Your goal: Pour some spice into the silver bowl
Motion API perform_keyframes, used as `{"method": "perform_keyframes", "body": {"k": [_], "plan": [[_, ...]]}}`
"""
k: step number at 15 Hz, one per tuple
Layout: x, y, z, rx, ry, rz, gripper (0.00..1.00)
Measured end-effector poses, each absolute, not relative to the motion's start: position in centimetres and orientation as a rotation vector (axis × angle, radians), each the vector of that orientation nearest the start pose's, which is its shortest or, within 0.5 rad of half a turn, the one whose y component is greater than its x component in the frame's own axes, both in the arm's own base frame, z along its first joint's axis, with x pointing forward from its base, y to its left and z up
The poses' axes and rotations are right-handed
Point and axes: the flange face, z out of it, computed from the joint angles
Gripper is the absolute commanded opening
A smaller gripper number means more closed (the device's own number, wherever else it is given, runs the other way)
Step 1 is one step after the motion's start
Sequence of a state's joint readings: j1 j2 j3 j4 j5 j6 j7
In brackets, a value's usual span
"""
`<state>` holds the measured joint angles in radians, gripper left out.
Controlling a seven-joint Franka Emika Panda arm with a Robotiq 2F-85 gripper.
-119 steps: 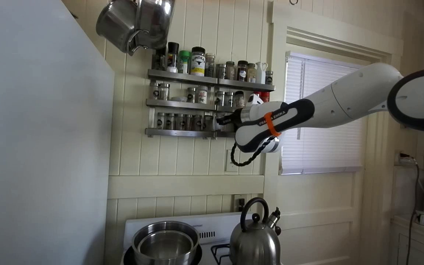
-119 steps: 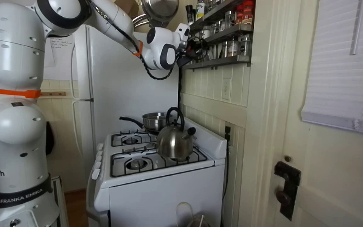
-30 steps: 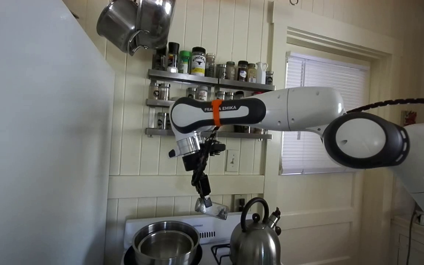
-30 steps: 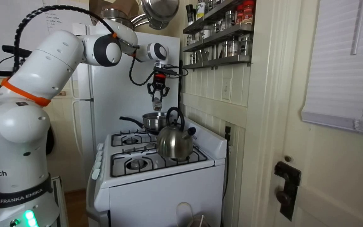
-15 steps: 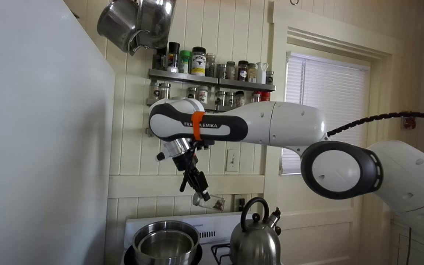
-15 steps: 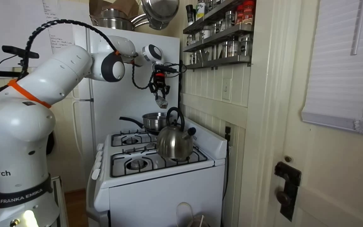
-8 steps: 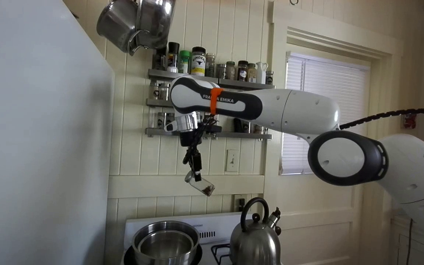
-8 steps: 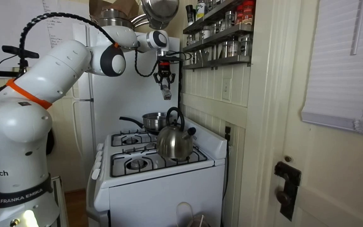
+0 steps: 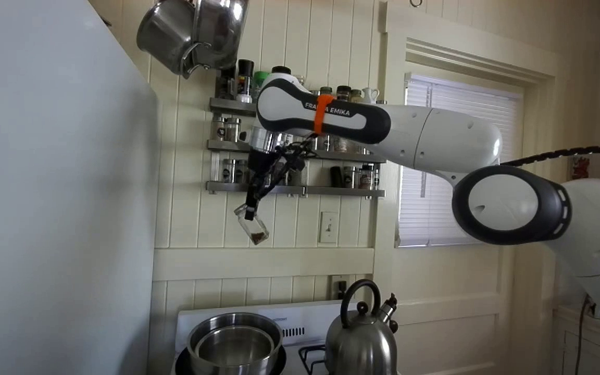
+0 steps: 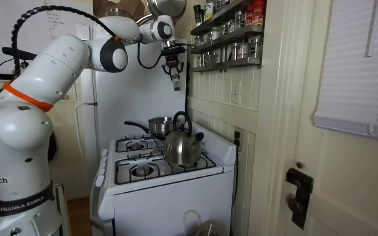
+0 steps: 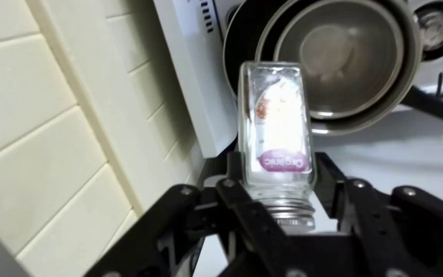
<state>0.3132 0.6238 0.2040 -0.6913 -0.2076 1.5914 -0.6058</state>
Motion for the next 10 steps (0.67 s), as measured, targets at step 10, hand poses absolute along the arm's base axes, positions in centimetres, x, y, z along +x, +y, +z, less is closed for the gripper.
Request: {"method": "perform_keyframes", "body": {"k": [10], "plan": [[64.5,29.5,70.7,-2.693,-1.122,-1.290,0.23]]}}
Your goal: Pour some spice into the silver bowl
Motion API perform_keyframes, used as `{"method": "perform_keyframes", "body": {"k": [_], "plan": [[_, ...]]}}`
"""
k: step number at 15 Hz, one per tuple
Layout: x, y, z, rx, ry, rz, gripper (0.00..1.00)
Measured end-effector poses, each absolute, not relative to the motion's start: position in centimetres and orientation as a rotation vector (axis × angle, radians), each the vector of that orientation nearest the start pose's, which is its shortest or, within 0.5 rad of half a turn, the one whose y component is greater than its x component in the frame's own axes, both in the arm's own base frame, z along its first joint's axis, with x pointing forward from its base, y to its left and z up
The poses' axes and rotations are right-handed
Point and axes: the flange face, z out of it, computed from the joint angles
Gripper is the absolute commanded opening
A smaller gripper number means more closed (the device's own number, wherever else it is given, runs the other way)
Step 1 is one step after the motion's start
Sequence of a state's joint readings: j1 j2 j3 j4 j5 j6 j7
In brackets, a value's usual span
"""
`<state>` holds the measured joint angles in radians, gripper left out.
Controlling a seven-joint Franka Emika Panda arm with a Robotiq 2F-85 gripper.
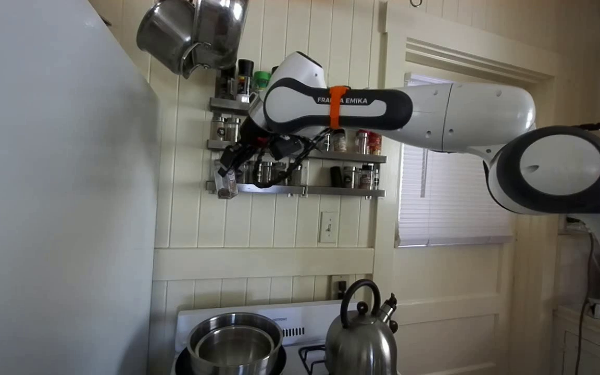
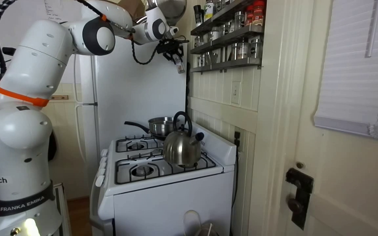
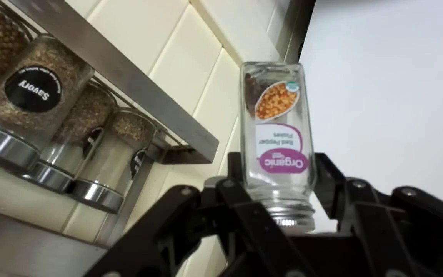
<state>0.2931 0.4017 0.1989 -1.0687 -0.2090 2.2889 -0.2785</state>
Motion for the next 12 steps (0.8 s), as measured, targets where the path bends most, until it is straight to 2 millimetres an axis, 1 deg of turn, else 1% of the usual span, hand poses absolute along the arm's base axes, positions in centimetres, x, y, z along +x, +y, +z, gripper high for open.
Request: {"method": "perform_keyframes", "body": {"k": [3,5,7,10,12], "plan": [[62.8,29.8,70.5,-2.670,-1.070,-1.313,0.23],[61.0,29.8,70.5,-2.667,-1.037,-1.272,0.23],[59.1,29.3,70.8,-2.679,-0.994,-1.244,0.23],[56.0,27.6,71.4,-2.724,-0.889,-1.223,0.23],[54.0,25.6,71.8,-2.784,-0.776,-1.235,0.23]]}}
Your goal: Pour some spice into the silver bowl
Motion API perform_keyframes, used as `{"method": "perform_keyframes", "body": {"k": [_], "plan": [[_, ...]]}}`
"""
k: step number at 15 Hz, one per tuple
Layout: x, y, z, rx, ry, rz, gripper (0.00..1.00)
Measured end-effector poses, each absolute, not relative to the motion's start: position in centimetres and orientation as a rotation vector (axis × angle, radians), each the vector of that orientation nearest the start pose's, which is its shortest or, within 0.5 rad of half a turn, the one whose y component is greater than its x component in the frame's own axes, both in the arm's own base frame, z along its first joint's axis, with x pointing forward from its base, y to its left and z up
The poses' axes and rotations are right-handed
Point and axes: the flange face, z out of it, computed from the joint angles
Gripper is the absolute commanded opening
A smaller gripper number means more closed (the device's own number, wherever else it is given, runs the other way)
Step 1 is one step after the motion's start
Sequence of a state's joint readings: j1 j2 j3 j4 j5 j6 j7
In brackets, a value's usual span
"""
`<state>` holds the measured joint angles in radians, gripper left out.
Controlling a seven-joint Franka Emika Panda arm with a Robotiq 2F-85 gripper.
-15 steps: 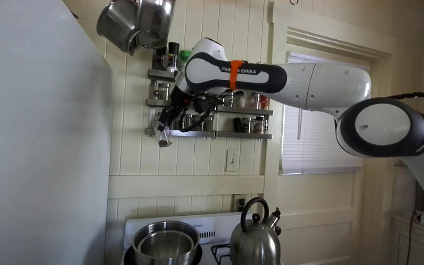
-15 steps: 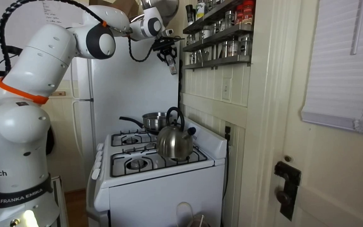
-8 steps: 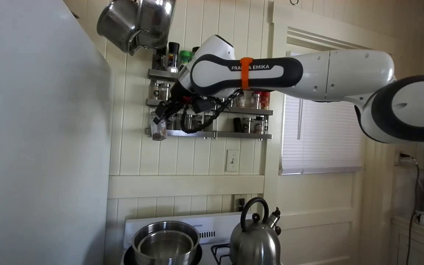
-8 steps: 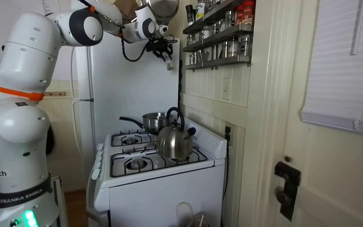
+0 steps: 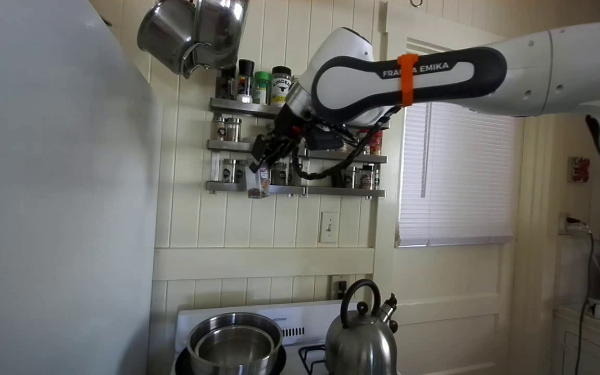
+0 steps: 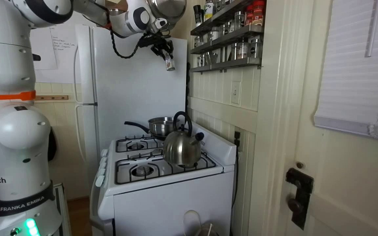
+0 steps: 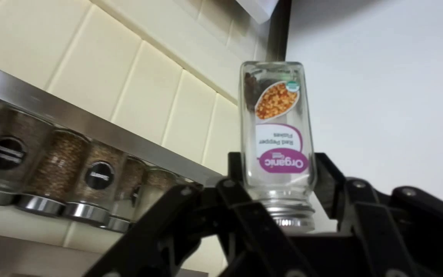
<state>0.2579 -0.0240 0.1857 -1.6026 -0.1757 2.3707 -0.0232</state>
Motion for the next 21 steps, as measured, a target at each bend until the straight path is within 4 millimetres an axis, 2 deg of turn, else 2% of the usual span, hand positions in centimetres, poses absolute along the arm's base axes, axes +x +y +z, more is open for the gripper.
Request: {"method": "perform_keyframes", "body": {"k": [1,3,6,7,11,16,21], "plan": [[53.0,24.5,71.9,-2.820,-0.715,-1.248,0.48],[51.1,22.4,71.9,-2.889,-0.616,-1.284,0.48],[49.5,21.3,71.6,-2.916,-0.579,-1.290,0.48],[49.4,21.4,71.4,-2.919,-0.579,-1.287,0.23],[49.8,20.7,71.2,-2.932,-0.559,-1.284,0.23],[51.4,15.8,72.3,-2.926,-0.401,-1.374,0.23],[51.1,11.3,72.5,-2.884,-0.281,-1.499,0.23]]}}
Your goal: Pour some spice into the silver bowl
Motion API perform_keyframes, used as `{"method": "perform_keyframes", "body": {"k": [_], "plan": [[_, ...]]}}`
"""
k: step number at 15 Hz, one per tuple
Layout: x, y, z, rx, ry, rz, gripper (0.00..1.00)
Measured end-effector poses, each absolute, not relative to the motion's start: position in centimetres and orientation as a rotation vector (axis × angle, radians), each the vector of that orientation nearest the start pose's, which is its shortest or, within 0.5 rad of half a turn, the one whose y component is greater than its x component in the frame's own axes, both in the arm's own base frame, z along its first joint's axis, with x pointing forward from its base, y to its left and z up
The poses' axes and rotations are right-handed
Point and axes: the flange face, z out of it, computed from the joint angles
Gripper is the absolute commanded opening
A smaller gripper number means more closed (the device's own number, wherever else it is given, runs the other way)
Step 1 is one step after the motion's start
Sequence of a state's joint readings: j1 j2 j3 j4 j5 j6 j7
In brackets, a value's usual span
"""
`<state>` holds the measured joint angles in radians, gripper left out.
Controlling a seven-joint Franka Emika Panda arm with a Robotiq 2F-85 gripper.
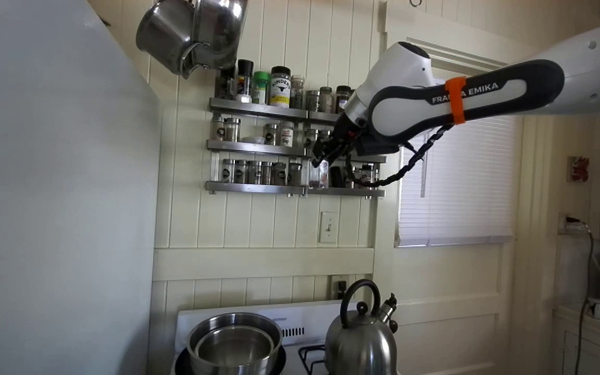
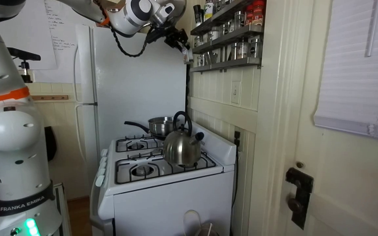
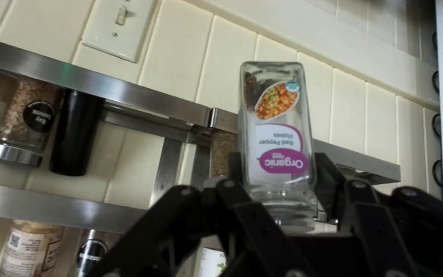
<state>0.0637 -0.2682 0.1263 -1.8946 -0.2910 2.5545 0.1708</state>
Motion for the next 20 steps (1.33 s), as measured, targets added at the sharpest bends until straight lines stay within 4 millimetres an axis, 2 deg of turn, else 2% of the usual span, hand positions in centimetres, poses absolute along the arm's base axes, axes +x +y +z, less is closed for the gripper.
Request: {"method": "perform_keyframes", "body": {"k": [6,10,11,14,15,20], "plan": [[50.8,6.6,69.7,-2.794,-0.242,-1.704,0.23],[50.9,5.1,68.1,-2.749,-0.283,-1.815,0.23],[51.1,4.9,68.0,-2.736,-0.301,-1.845,0.48],[51.7,4.5,67.7,-2.708,-0.343,-1.907,0.48],[51.9,4.4,67.6,-2.709,-0.346,-1.908,0.23],[52.3,4.1,67.6,-2.716,-0.342,-1.915,0.23]]}}
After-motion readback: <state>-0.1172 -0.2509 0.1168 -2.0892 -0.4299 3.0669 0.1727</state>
